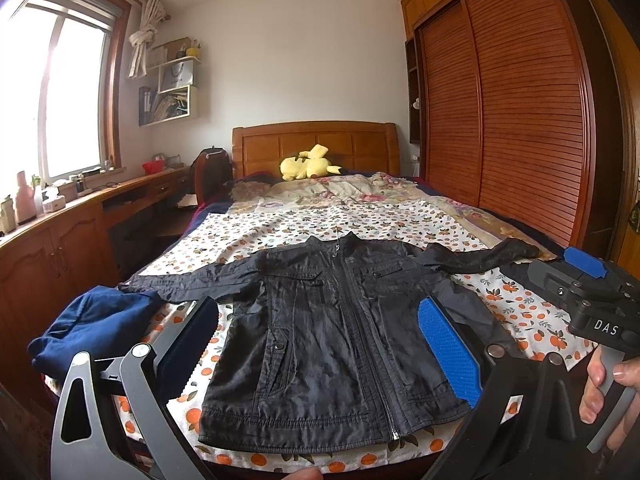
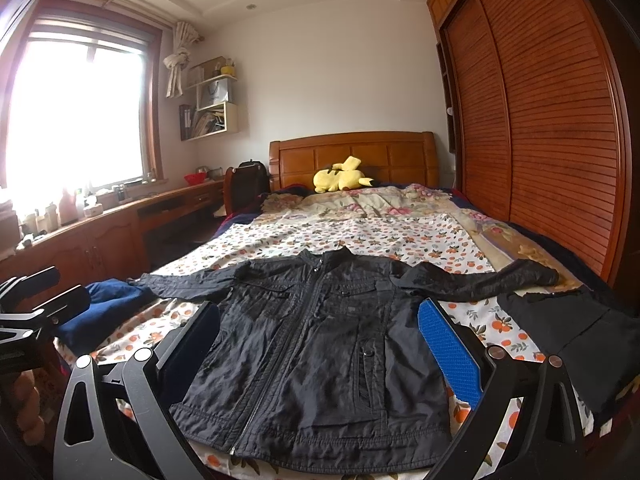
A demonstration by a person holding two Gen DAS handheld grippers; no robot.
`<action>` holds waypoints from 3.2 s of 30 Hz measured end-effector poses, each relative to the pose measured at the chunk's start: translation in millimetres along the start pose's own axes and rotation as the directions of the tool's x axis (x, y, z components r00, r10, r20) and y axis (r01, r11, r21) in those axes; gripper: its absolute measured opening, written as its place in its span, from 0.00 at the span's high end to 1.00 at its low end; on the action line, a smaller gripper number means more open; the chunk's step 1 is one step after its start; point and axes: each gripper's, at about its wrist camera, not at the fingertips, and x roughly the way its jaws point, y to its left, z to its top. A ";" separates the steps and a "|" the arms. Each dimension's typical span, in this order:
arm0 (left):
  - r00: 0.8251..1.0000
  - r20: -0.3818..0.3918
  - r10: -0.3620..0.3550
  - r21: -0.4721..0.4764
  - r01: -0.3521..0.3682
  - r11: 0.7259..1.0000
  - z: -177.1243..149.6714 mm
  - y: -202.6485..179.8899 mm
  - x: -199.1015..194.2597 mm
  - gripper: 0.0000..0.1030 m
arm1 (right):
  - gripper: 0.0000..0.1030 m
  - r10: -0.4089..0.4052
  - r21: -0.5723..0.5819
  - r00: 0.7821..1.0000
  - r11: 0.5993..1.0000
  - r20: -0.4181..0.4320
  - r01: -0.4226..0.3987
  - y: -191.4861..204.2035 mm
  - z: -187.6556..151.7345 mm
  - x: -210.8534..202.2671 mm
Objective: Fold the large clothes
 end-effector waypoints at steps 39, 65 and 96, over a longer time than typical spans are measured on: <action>0.979 -0.186 0.085 -0.035 -0.093 0.995 -48.7 72.4 107.1 0.02 | 0.07 0.096 -0.064 0.990 0.993 -0.100 -0.102 31.2 -31.4 112.2; 0.892 -0.358 0.277 -0.078 -0.324 0.943 -97.2 194.6 210.1 0.02 | 0.07 0.274 -0.170 0.931 0.933 -0.240 -0.318 126.4 -47.1 276.8; 0.875 -0.458 0.156 -0.174 -0.260 0.950 -72.3 312.1 418.0 0.05 | 0.07 0.287 -0.195 0.899 0.911 -0.332 -0.363 143.8 -91.7 339.7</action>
